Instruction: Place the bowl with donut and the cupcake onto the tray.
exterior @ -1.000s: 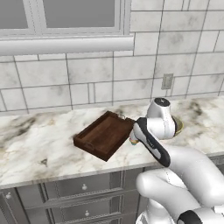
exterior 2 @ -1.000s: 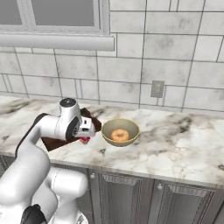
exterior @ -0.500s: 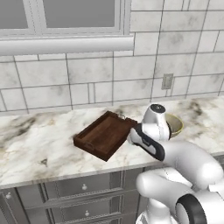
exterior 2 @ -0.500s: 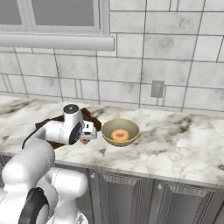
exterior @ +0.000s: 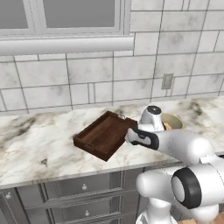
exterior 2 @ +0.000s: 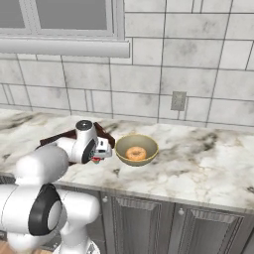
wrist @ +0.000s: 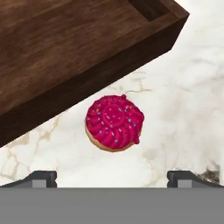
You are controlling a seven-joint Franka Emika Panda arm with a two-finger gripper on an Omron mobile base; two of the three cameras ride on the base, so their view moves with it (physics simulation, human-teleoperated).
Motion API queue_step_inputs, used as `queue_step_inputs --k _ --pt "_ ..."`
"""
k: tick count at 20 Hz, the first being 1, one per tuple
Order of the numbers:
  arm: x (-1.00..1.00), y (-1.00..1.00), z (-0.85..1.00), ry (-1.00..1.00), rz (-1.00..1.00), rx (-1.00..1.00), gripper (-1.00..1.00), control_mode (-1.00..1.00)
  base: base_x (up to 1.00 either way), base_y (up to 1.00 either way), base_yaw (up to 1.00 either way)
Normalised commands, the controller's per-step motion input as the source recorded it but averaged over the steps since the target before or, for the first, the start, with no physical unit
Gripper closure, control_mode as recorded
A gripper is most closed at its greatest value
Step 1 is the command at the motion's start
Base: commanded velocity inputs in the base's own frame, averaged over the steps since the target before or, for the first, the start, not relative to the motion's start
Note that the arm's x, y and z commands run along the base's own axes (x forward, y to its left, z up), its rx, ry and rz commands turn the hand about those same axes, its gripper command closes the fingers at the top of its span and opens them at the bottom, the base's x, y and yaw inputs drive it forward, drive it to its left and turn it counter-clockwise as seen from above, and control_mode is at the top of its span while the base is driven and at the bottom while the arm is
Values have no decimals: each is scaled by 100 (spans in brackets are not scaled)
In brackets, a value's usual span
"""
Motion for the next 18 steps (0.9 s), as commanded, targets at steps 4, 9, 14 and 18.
queue_step_inputs --k 4,9,14,18 --pt "31 1 -19 0 0 0 -100 -100 0 0 0" --pt "30 5 -24 0 0 0 -100 -100 0 0 0" --pt "19 6 -21 0 0 0 -100 -100 0 0 0" --pt "11 9 -22 0 0 0 -100 -100 0 0 0"
